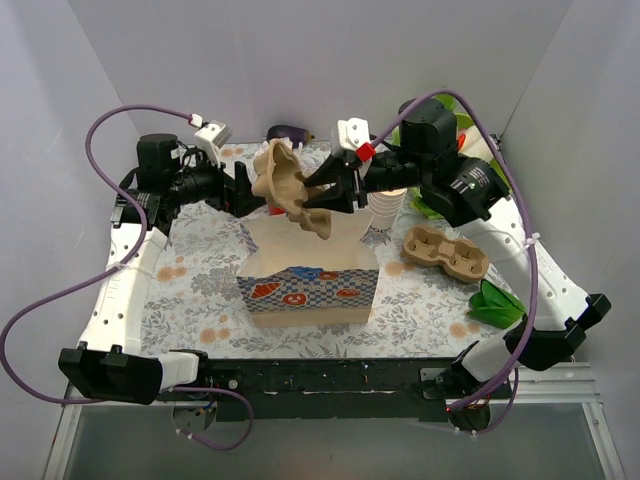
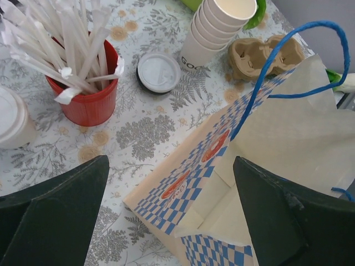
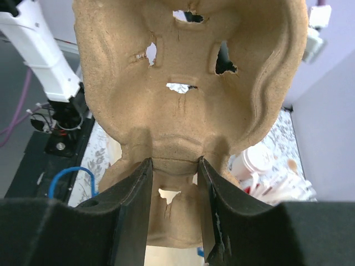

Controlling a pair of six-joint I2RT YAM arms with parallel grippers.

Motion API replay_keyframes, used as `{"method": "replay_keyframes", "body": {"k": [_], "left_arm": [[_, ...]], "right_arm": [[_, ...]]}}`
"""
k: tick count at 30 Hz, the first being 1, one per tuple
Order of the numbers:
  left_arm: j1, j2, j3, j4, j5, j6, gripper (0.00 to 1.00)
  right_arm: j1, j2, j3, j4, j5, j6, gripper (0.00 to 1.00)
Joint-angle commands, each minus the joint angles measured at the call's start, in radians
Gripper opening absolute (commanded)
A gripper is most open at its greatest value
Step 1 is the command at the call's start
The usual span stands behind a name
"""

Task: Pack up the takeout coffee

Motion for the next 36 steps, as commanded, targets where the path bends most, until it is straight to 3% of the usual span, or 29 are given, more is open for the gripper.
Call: {"method": "replay_keyframes", "body": {"k": [1,5,10,18,36], "left_arm": [[0.005,-0.037,-0.027,-0.046,0.048,0.023,0.97],[0.003,-0.043,-0.042,-0.069,0.157,0.055,0.97],[-0.011,-0.040,-0.060,-0.123,0.132,0.121,0.97],[-0.017,-0.039,-0.057,-0.233,0.100,0.228,0.97],[-0.028,-0.068,0.025,-0.465,0.025,0.392,0.96]], "right_arm": [[0.042,-0.038,-0.047,0.113,-0.067,0.017,0.01],[0.050,-0.053,-0.158,0.124,-0.046,-0.015,0.01],[0.071,-0.097,-0.298,0.125,0.022,-0.145,0.01],[0.081,-0.116,-0.387,0.099,0.065,-0.182,0.01],[0.081,-0.189,-0.412,-0.325,0.252,-0.439,0.01]]}}
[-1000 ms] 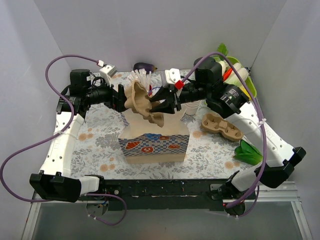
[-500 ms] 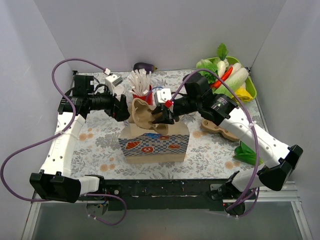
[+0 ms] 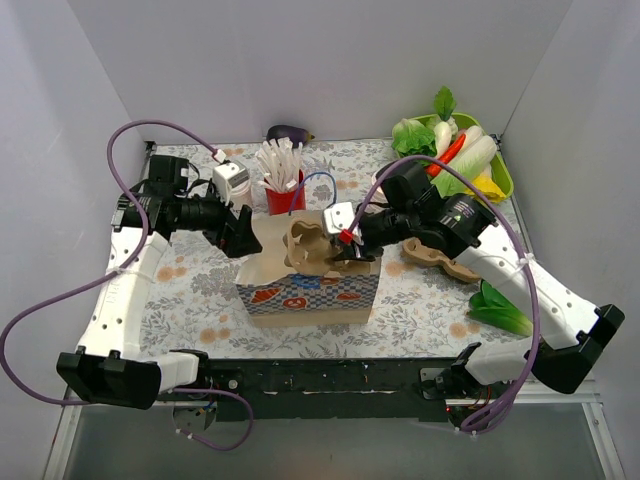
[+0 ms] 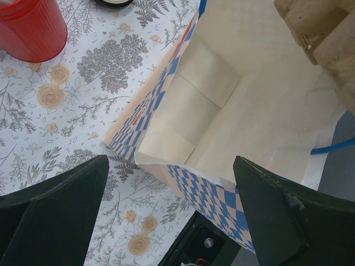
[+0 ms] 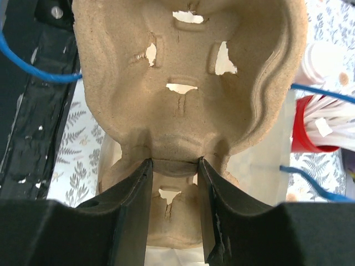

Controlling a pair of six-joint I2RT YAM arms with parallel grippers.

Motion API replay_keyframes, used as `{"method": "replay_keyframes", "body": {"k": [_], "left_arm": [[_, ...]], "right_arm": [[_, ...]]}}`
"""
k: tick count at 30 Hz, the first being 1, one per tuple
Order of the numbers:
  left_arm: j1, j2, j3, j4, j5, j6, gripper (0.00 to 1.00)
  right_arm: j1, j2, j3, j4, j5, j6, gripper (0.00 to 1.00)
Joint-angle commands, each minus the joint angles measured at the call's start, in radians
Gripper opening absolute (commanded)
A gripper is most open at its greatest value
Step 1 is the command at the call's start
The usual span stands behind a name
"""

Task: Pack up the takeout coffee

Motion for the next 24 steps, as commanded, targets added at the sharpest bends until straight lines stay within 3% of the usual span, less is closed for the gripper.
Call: {"method": "replay_keyframes", "body": {"k": [1,6,10,17,24], "left_arm": [[-0.004,-0.052,0.067,-0.060,-0.051,0.044,0.96],[-0.004,-0.064,0.091,-0.072,-0.094,0.056,0.96],[-0.004,-0.065,0.101,-0.068,-0.020,0.053,0.95],[-0.004,-0.093,0.095,0.153,0.056,-0.079,0.97],[-0.004,-0.101,0.055,0.214,0.071,-0.103,0.97]], "right_arm": [[0.003,-0.034,-0.014,-0.133,0.061,-0.072,0.01],[0.003,-0.057,-0.053,-0.174,0.085,-0.072,0.01],[0.007,-0.048,-0.067,-0.185,0.082,-0.055,0.01],[0.039,0.053,-0.035,-0.168,0.177,-0.011,0.01],[0.039,0.063,0.009,-0.136,0.147,0.110,0.01]]}}
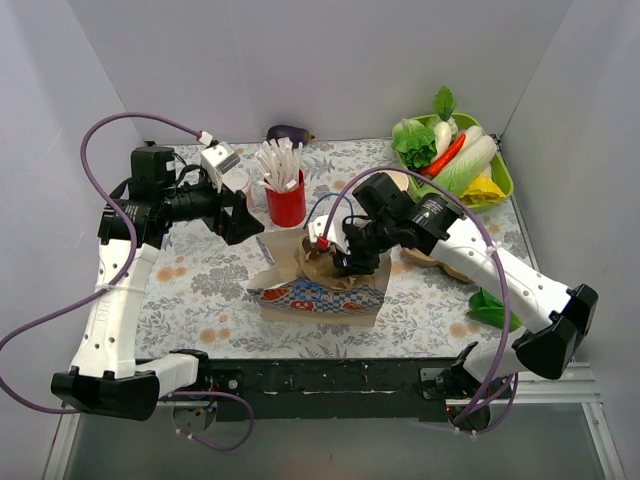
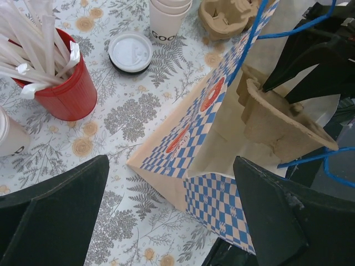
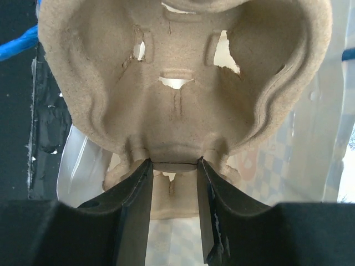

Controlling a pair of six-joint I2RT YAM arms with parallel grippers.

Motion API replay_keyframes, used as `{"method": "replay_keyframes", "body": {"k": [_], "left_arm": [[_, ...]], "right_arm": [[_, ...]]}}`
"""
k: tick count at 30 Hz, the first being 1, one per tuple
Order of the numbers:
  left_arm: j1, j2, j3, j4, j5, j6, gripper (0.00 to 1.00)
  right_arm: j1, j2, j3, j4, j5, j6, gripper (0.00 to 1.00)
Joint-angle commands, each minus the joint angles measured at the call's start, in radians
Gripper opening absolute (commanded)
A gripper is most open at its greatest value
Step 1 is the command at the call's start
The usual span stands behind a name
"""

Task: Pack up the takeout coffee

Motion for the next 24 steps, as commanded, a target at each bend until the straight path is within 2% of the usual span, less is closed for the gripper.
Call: {"method": "replay_keyframes", "body": {"k": [1,14,18,24], "left_arm": [[-0.004,-0.044,-0.018,0.076,0.039,-0.039,0.97],[-0.002,-0.053,-0.046,0.117,0.039,-0.073,0.97],[-0.004,-0.052,-0.048,0.121,0.040,-0.082,0.97],[-0.004,-0.051,-0.048,0.114,0.036,-0.079,0.97]], "right_arm": [[0.004,-0.043,0.030,0.032,0.014,0.105,0.01],[0.004,-0.177,-0.023,0.151,0.010,0.119,0.01],[0.002,-0.119,-0.005,0.159,0.075,0.173,0.01],[0.004,0.044,0.107,0.049,0.098,0.199,0.01]]}}
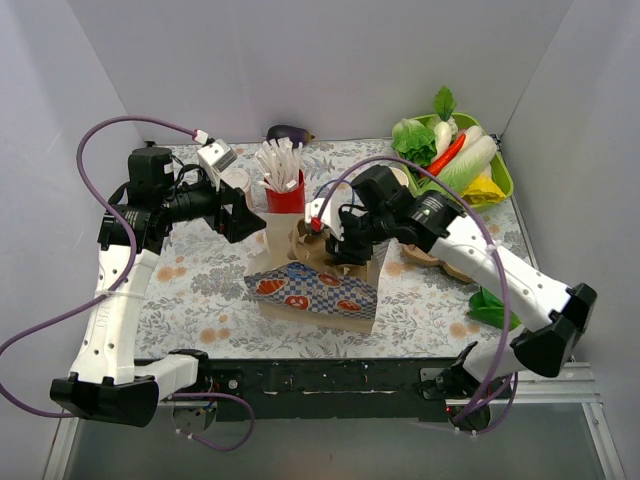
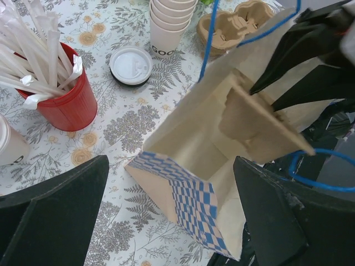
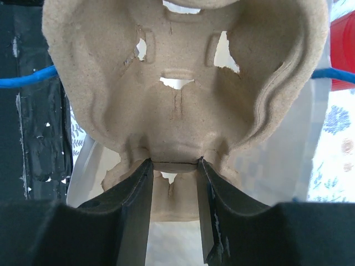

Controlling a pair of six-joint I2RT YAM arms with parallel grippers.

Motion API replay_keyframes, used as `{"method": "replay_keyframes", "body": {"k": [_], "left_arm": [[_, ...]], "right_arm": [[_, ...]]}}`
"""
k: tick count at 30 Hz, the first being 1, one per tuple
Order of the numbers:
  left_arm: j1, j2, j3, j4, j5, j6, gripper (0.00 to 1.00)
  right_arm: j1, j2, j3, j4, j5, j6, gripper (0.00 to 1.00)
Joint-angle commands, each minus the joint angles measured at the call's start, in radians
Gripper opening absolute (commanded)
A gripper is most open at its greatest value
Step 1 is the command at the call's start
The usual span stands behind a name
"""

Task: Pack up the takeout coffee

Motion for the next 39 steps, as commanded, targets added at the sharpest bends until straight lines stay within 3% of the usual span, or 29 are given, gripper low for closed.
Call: {"method": "replay_keyframes", "body": {"k": [1,8,13,29,32,39], "left_arm": [[-0.004,-0.020,-0.008,0.009,0.016,-0.002,0.97],[-0.004,-0.031,-0.042,0.029,0.013,-0.009,0.97],[-0.001,-0.038,-0.059,0.033,0.011,-0.008,0.97],[0.007,-0.020,-0.076,0.042,0.028,-0.009,0.97],[0.007,-0.020,-0.077,0.043,0.031,-0.014,0.97],[0.008,-0.018,-0.077,0.045,0.037,-0.023,0.97]], "right_arm": [[0.005,0.096,0.092,-0.053,0.043,0.041,0.01],[0.043,0.142,0.112,-0.089,0.168,0.005,0.01],[0.044,0.114,0.161,-0.123,0.110,-0.019,0.01],[0.039,-0.038,0.043,0.058,0.090,0.007,0.01],[0.040,0.000,0.061,0.069,0.171,0.056,0.01],[0.042,0.155,0.173,-0.014,0.178,0.084,0.01]]}}
